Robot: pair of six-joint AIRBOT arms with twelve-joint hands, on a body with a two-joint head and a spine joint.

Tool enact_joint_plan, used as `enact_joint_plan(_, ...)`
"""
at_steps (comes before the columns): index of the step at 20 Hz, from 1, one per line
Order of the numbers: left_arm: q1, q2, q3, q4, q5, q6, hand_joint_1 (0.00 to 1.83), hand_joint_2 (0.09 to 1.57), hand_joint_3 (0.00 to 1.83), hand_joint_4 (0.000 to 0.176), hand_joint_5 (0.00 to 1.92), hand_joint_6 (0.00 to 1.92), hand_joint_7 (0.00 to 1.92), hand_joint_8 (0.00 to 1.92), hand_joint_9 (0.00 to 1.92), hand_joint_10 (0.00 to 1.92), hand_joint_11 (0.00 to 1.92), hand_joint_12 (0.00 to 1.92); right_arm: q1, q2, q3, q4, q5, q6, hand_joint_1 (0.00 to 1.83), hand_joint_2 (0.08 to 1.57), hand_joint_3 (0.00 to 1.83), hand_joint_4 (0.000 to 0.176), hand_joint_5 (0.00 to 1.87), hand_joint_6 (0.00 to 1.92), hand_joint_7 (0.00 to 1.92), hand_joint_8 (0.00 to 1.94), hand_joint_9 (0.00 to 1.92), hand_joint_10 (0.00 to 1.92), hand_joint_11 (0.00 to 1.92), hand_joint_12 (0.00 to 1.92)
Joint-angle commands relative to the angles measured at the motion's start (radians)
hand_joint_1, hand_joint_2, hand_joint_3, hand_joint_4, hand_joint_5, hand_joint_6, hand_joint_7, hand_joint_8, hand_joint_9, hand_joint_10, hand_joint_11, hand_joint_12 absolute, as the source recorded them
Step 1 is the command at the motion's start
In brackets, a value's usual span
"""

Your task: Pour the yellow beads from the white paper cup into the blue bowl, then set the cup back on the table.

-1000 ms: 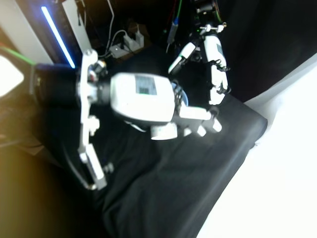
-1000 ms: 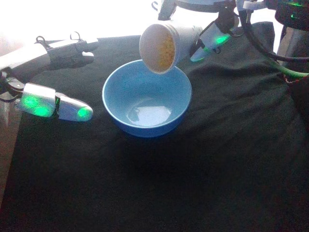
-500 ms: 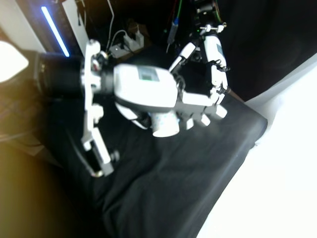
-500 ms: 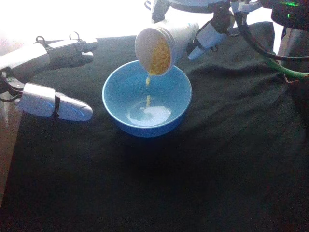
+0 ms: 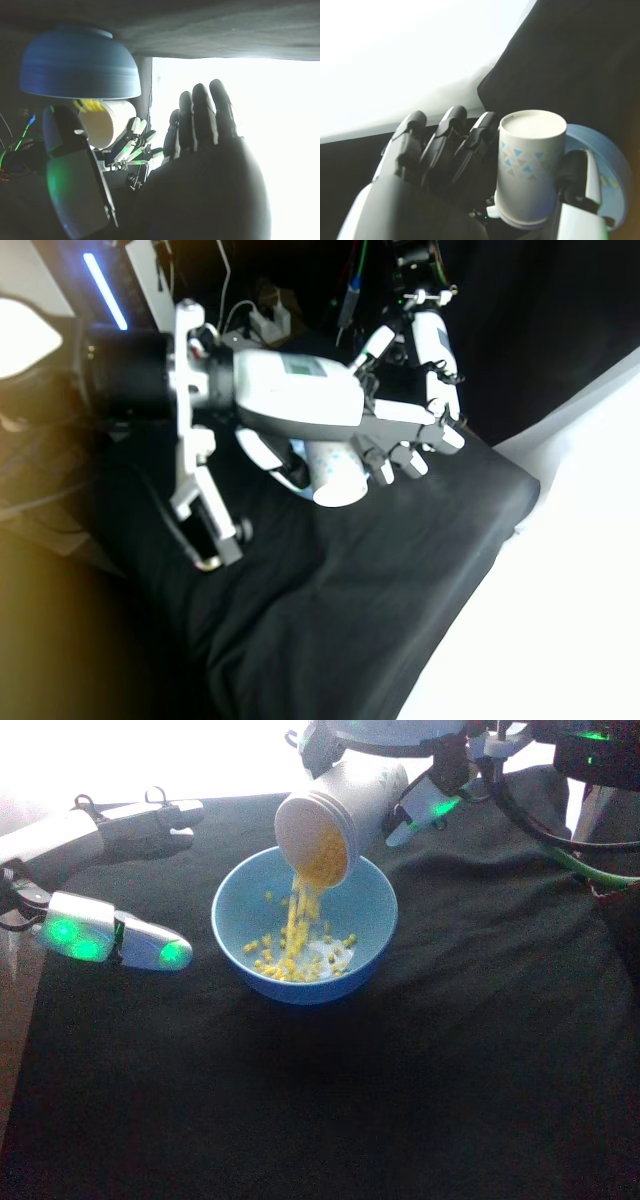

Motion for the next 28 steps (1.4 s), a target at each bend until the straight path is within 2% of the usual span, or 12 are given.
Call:
enact_joint_plan(1,-0.013,-0.003,0.005,-0.034,-0.104,-0.011,0.81,0.76,0.00,0.038,0.15,0.00,0.30,0.00,0.28,0.00,0.04,0.53,0.025,0.003,-0.004,0.011,0.028,-0.006,1.15,1.09,0.00,0.000,1.01,0.95,0.96,0.35,0.64,0.00,0.00,0.43)
enact_joint_plan(5,-0.013,-0.003,0.005,-0.034,-0.104,-0.011,0.82,0.77,0.00,0.032,0.14,0.00,0.30,0.00,0.28,0.00,0.00,0.62,0.026,0.003,-0.008,0.004,0.024,-0.006,1.15,1.08,0.00,0.000,1.04,0.89,0.99,0.01,0.61,0.00,0.00,0.42)
enact_joint_plan(6,-0.013,-0.003,0.005,-0.034,-0.104,-0.012,0.82,0.76,0.00,0.036,0.15,0.00,0.30,0.00,0.28,0.00,0.00,0.62,0.026,0.003,-0.009,0.000,0.022,-0.006,1.24,1.08,0.03,0.000,1.00,0.94,1.02,0.72,0.61,0.02,0.00,0.42)
enact_joint_plan(7,-0.013,-0.003,0.005,-0.034,-0.104,-0.012,0.82,0.77,0.00,0.041,0.15,0.00,0.31,0.00,0.28,0.00,0.00,0.61,0.026,0.003,-0.010,-0.004,0.021,-0.006,1.16,1.07,0.01,0.000,1.04,0.89,0.96,0.32,0.61,0.01,0.00,0.42)
enact_joint_plan(9,-0.013,-0.003,0.005,-0.034,-0.103,-0.012,0.83,0.77,0.00,0.023,0.15,0.00,0.30,0.00,0.27,0.00,0.01,0.58,0.026,0.003,-0.014,-0.017,0.020,-0.006,1.11,1.08,0.00,0.001,1.05,0.88,0.96,0.03,0.59,0.00,0.00,0.44)
enact_joint_plan(16,-0.012,-0.003,0.005,-0.034,-0.104,-0.013,0.82,0.76,0.00,0.037,0.15,0.00,0.31,0.00,0.28,0.00,0.03,0.58,0.026,0.010,-0.020,-0.024,0.014,-0.006,1.11,1.10,0.00,0.000,1.00,0.95,0.99,0.00,0.58,0.00,0.00,0.38)
enact_joint_plan(17,-0.012,-0.003,0.005,-0.034,-0.104,-0.013,0.80,0.76,0.00,0.034,0.15,0.00,0.31,0.01,0.29,0.01,0.04,0.58,0.026,0.011,-0.022,-0.033,0.012,-0.006,1.22,1.11,0.03,0.000,0.93,1.06,0.95,0.84,0.59,0.02,0.00,0.39)
enact_joint_plan(20,-0.012,-0.003,0.006,-0.034,-0.104,-0.013,0.80,0.77,0.00,0.047,0.15,0.00,0.30,0.00,0.28,0.00,0.02,0.58,0.026,0.013,-0.029,-0.049,0.006,-0.006,1.13,1.10,0.00,0.000,1.00,0.95,0.93,0.05,0.56,0.00,0.00,0.30)
enact_joint_plan(22,-0.012,-0.003,0.006,-0.034,-0.102,-0.013,0.82,0.77,0.00,0.044,0.15,0.00,0.30,0.00,0.27,0.00,0.02,0.58,0.030,0.014,-0.036,-0.071,-0.001,-0.006,1.11,1.10,0.00,0.000,0.99,0.96,0.93,0.01,0.52,0.00,0.00,0.24)
enact_joint_plan(24,-0.012,-0.003,0.006,-0.034,-0.102,-0.013,0.80,0.77,0.00,0.035,0.14,0.00,0.30,0.00,0.28,0.00,0.03,0.58,0.034,0.015,-0.042,-0.087,-0.006,-0.006,1.09,1.08,0.00,0.048,1.04,0.89,0.89,0.00,0.50,0.00,0.00,0.22)
enact_joint_plan(25,-0.012,-0.003,0.006,-0.034,-0.102,-0.013,0.81,0.77,0.00,0.039,0.14,0.00,0.29,0.00,0.27,0.00,0.01,0.58,0.035,0.015,-0.045,-0.094,-0.009,-0.006,1.11,1.07,0.00,0.011,1.06,0.85,0.91,0.00,0.51,0.00,0.00,0.24)
enact_joint_plan(28,-0.012,-0.003,0.006,-0.034,-0.104,-0.014,0.81,0.77,0.00,0.040,0.14,0.00,0.30,0.00,0.27,0.00,0.01,0.57,0.036,0.019,-0.047,-0.090,-0.013,-0.006,1.11,1.09,0.00,0.000,1.01,0.95,0.99,0.01,0.51,0.01,0.00,0.24)
